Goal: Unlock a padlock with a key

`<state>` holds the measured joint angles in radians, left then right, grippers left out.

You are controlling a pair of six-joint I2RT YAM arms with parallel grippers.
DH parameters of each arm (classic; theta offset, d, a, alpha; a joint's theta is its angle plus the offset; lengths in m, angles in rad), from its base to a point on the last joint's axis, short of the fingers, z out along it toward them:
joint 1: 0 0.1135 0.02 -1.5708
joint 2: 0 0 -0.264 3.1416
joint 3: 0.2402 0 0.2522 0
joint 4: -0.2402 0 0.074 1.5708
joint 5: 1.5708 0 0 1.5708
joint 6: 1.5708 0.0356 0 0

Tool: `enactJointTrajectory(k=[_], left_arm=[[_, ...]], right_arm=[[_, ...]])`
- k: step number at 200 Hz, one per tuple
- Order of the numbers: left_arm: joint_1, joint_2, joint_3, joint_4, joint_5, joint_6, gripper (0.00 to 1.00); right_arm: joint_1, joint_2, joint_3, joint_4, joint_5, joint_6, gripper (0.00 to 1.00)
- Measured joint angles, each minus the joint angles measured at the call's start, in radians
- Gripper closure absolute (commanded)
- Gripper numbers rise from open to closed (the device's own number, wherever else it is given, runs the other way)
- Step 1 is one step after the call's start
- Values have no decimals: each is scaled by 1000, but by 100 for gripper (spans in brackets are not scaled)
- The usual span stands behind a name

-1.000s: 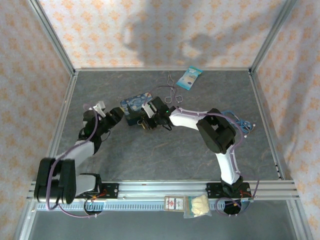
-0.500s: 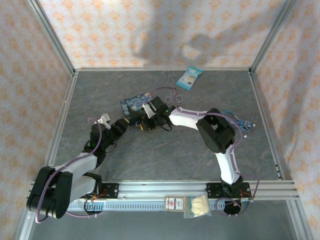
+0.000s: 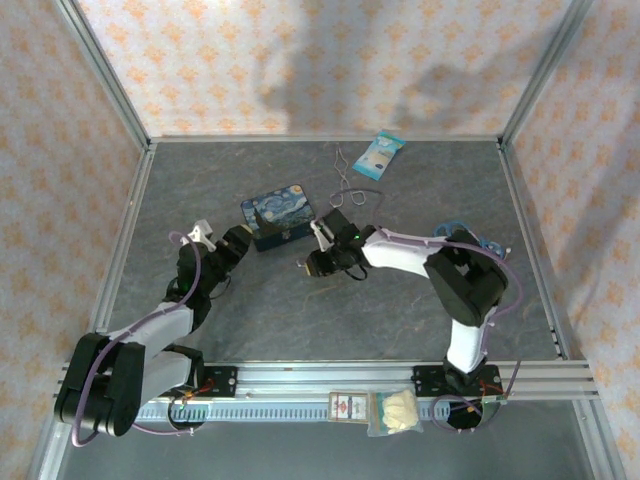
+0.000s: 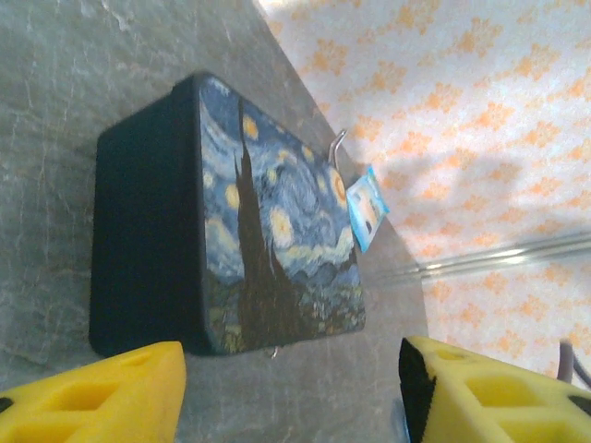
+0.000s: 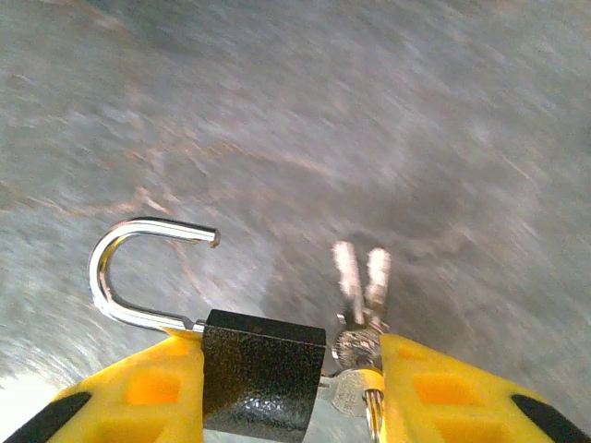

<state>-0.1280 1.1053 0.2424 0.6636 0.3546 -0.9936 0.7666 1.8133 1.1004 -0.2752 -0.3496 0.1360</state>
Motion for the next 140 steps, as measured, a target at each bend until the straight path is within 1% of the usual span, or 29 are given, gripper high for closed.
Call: enactJointTrajectory(k=[36, 64, 76, 93, 101, 109, 120, 127, 128, 132, 140], left_arm=[[70, 48, 41, 2, 7, 15, 34], [96, 71, 66, 5, 12, 26, 34], [97, 74, 72, 6, 12, 27, 34], [101, 74, 73, 6, 14, 34, 33], [107, 74, 73, 6, 15, 37, 30], [117, 73, 74, 6, 16, 42, 30], [136, 73, 77, 2, 16, 50, 27], [151, 73, 81, -1, 16, 56, 26], [152, 73, 82, -2, 15, 56, 26], [161, 73, 85, -5, 15, 62, 25], [178, 73, 94, -13, 15, 72, 23]], right_arm=[[0, -57, -77, -48, 133, 76, 73], [1, -58, -85, -53, 185, 109, 64], [1, -58, -85, -54, 202, 120, 54], [0, -58, -85, -57, 222, 132, 34], [-2, -58, -85, -57, 230, 131, 26], [-2, -59, -84, -58, 233, 139, 20], [-2, -61, -83, -59, 241, 139, 15], [-2, -64, -79, -61, 246, 139, 10], [-2, -64, -79, -62, 247, 138, 5], [-2, -68, -75, -63, 250, 143, 1], [-5, -78, -66, -63, 255, 141, 0]])
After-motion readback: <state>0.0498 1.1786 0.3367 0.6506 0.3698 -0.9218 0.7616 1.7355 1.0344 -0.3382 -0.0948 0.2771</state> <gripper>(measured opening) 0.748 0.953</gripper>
